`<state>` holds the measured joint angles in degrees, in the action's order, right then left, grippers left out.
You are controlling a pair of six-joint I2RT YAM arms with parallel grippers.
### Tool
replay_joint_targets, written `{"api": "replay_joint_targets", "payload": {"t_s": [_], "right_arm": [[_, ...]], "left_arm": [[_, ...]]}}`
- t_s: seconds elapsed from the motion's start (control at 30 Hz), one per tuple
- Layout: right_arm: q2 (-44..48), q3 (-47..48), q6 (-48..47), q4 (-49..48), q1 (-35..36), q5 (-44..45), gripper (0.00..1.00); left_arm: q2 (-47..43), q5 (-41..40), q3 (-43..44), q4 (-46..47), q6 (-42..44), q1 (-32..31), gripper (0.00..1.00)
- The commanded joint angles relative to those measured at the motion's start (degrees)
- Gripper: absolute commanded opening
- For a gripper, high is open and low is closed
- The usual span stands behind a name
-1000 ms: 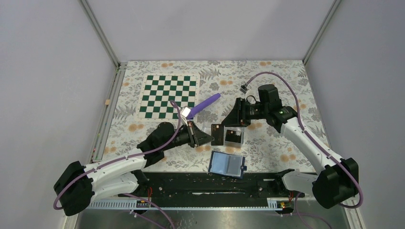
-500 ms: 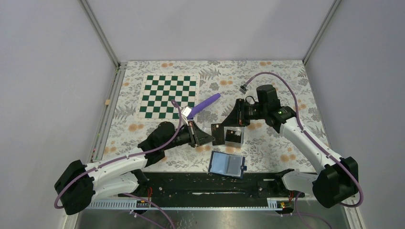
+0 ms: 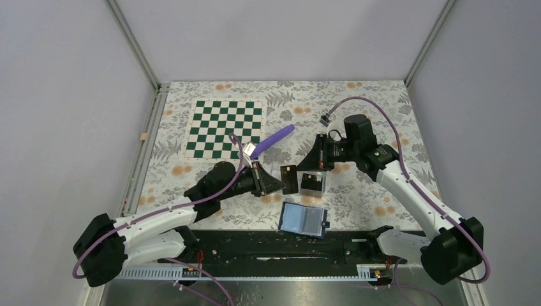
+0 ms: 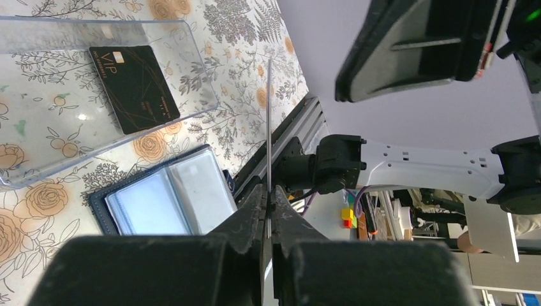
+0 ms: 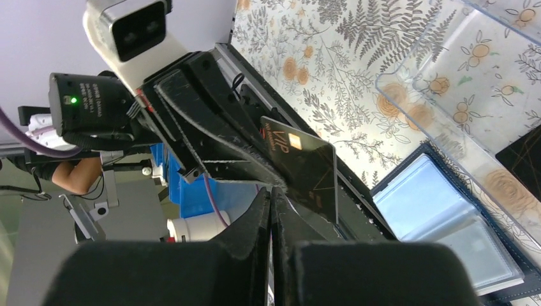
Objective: Put the credit cards into the card holder
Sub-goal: Pick up the credit card from the storage box, then place the credit card in the storage box.
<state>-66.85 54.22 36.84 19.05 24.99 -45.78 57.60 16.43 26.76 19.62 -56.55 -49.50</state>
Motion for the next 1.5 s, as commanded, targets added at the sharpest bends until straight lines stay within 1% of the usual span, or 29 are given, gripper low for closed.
{"api": "replay_joint_targets", "payload": {"t_s": [0.0,0.07,0.13,0.17,0.2,0.23,0.3,0.4,0.47,0.67,0.73,0.77,0.83,0.9,1.03,1.2,1.33,1.47], "right_arm": [[2.4,0.6,0.0,-1.4,0.6,-3.3,0.02],[2.7,0.4,-0.7,-1.2,0.6,-2.9,0.04],[2.5,0.7,-2.1,1.1,0.6,-0.2,0.10],[2.4,1.0,-2.6,2.7,0.6,2.1,0.16],[2.3,1.2,-3.2,4.3,0.6,4.3,0.25],[2.2,1.2,-3.4,4.9,0.6,5.9,0.31],[1.9,1.2,-3.4,5.2,0.6,7.7,0.39],[0.7,1.5,-3.3,5.2,0.6,8.5,0.44],[-0.3,2.0,-3.3,5.1,0.6,8.1,0.46],[-2.5,2.7,-3.3,5.2,0.6,5.8,0.44],[-2.5,2.5,-3.2,5.1,0.5,5.3,0.41],[-2.5,2.3,-3.0,4.9,0.6,5.0,0.38],[-2.1,2.2,-3.0,4.7,0.6,4.5,0.27],[-1.4,2.1,-2.7,4.4,0.6,4.1,0.19],[-0.6,1.9,-2.3,4.4,0.6,3.3,0.11],[0.1,1.6,-2.0,4.2,0.6,2.4,0.09],[1.3,1.7,-1.9,4.7,0.6,2.4,0.08],[1.9,1.3,-1.9,4.8,0.6,1.8,0.12]], "left_arm": [[0.7,-1.3,2.9,0.3,0.7,0.3,0.00],[0.8,-0.5,2.8,1.3,0.9,0.4,0.00],[0.8,-0.1,2.7,1.7,0.9,0.4,0.00],[0.8,0.1,2.8,2.0,0.9,0.4,0.00],[0.8,0.7,2.8,2.3,0.9,0.4,0.00],[1.0,1.3,2.8,2.9,1.0,0.4,0.00],[1.3,3.0,2.8,4.2,0.8,0.4,0.00],[2.1,5.5,3.3,5.0,0.7,0.4,0.00],[2.5,6.1,3.6,5.1,0.7,0.3,0.00],[3.0,6.3,3.7,5.9,0.2,0.4,0.00],[3.2,6.4,3.9,6.0,0.0,0.3,0.00],[3.3,6.4,3.9,6.0,0.0,0.3,0.00],[3.5,6.3,3.9,6.0,-0.1,0.3,0.00],[3.7,6.4,3.9,5.7,-0.2,0.3,0.00],[3.9,6.2,3.9,5.3,-0.1,0.3,0.00],[4.3,5.8,4.0,4.9,-0.1,0.3,0.00],[4.7,5.2,4.7,2.5,0.2,0.4,0.00],[5.0,4.8,5.1,1.1,0.5,0.3,0.00]]}}
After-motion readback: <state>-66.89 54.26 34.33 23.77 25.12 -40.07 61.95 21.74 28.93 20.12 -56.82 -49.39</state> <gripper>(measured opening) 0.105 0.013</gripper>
